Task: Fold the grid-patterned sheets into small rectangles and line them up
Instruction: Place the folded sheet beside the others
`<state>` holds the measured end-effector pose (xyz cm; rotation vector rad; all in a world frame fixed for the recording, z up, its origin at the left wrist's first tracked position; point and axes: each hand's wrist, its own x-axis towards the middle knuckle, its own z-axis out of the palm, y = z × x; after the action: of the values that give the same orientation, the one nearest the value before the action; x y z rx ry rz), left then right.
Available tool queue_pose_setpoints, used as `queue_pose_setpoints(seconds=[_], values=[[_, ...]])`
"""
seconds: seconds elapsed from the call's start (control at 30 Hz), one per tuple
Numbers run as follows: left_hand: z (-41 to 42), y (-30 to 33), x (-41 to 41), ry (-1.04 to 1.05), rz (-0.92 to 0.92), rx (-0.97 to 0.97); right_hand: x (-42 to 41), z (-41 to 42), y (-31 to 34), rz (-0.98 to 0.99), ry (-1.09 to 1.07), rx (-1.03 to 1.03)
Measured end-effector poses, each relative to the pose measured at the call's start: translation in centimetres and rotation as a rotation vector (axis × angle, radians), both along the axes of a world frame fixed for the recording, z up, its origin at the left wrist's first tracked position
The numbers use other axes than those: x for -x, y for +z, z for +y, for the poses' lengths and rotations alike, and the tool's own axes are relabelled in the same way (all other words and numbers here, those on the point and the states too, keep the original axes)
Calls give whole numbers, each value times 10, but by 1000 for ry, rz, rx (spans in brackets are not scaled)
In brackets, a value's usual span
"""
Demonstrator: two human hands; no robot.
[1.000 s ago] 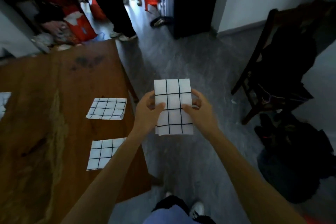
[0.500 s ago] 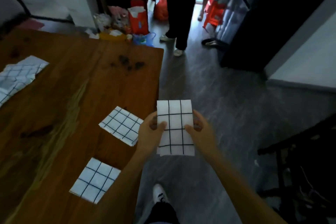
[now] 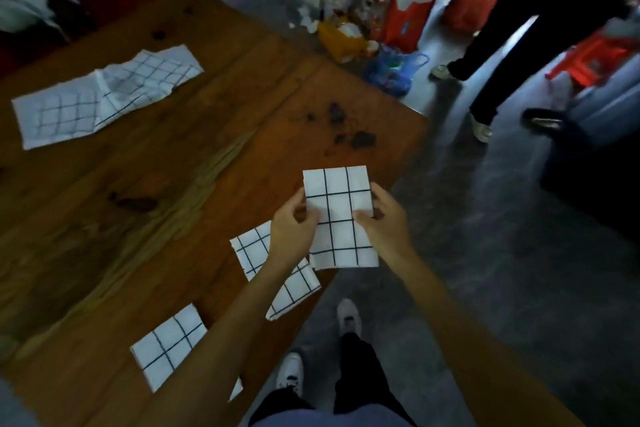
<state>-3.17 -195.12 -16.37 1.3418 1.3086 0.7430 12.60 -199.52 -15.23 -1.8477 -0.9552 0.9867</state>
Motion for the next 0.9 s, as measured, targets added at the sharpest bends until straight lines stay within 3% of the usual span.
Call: queue_pose_setpoints(seconds=[0.17, 0.43, 0.7, 0.9], values=[[44, -25, -31, 139, 197, 90, -32, 72, -29, -56, 169, 43], [86, -50, -62, 359, 319, 261, -67, 133, -63, -123, 404, 222], [78, -18, -19, 367, 483, 144, -44, 142, -41, -239, 536, 148], [24, 30, 57, 382, 573, -26, 44, 128, 3, -243, 709, -33]])
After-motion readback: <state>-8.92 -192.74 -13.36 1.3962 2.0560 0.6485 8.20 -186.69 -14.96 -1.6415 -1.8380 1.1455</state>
